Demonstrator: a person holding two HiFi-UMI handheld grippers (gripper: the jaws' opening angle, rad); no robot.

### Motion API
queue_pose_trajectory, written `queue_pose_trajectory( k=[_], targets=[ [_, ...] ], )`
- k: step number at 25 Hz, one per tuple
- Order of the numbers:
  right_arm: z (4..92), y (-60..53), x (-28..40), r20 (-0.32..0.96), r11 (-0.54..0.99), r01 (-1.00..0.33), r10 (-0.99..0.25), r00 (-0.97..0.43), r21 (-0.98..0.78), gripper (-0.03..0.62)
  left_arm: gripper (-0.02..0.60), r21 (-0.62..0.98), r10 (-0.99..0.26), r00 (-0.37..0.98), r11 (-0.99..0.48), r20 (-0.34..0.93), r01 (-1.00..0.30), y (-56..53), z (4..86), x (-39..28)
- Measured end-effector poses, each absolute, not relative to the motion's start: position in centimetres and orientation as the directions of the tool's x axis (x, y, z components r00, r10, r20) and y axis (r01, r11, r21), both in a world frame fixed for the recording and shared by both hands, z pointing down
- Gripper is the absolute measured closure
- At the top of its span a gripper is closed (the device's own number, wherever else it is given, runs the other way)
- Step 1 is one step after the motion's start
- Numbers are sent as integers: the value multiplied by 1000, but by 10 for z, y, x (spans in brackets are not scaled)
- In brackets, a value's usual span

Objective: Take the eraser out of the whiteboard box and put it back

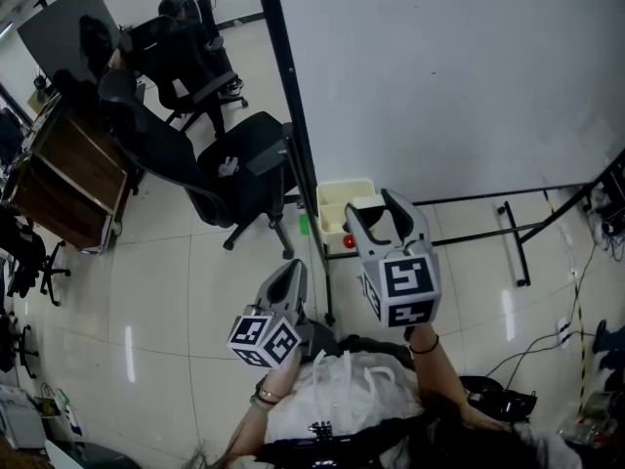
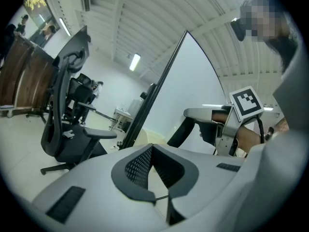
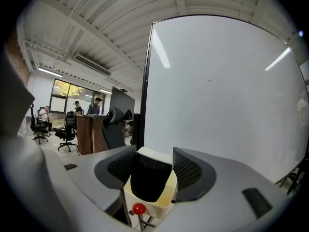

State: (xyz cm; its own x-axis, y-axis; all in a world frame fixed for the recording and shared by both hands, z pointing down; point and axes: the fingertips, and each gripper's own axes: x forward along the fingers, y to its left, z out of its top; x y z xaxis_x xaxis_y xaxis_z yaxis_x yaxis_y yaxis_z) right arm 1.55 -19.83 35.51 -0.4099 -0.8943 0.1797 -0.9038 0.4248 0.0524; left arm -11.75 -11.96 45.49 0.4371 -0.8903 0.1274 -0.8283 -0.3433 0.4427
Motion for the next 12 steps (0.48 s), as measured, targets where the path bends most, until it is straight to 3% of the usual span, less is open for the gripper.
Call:
queue_pose_trajectory(
  k=[12],
  targets=[
    [354,-199,14,172,422,-905,-897,-407,54,326,597,456,-902,412,-315,129,-832,-119,457,-126]
  ],
)
